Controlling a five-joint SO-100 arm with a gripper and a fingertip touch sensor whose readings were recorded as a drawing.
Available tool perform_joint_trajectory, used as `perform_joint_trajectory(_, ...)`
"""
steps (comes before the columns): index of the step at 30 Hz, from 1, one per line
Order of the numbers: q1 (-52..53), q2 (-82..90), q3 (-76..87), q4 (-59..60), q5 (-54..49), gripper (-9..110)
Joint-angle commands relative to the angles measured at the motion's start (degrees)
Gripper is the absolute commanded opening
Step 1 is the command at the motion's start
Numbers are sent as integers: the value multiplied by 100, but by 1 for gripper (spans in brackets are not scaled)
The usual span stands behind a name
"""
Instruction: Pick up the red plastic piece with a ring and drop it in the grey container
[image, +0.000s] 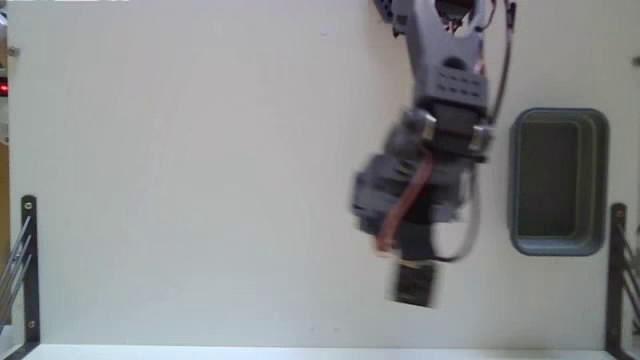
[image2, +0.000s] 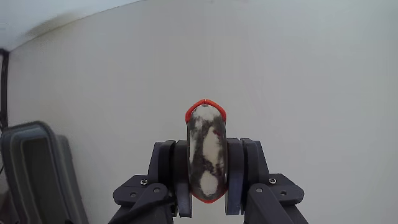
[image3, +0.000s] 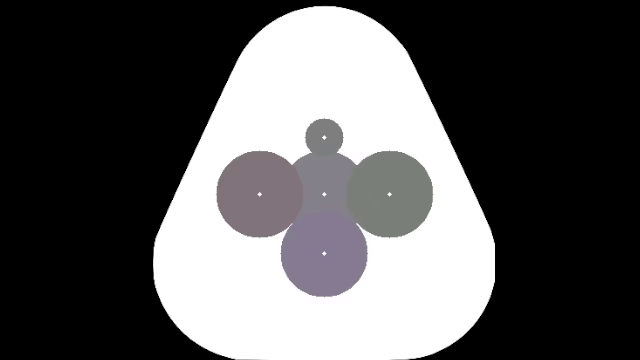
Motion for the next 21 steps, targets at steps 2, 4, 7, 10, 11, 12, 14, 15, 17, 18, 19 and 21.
perform_joint_trajectory(2,-770,72,3,-258,9,21)
perform_joint_trajectory(4,-1173,11,18,-321,9,21)
perform_joint_trajectory(7,-1680,-66,37,-400,9,21)
perform_joint_trajectory(10,-2160,-138,55,-476,9,21)
perform_joint_trajectory(11,-2269,-154,59,-493,9,21)
perform_joint_trajectory(12,-2433,-179,66,-518,9,21)
perform_joint_trajectory(14,-2698,-219,76,-560,9,21)
perform_joint_trajectory(15,-2850,-242,81,-583,9,21)
perform_joint_trajectory(17,-3085,-277,90,-620,9,21)
perform_joint_trajectory(18,-3216,-297,95,-641,9,21)
perform_joint_trajectory(19,-3337,-315,100,-660,9,21)
perform_joint_trajectory(21,-3525,-344,107,-689,9,21)
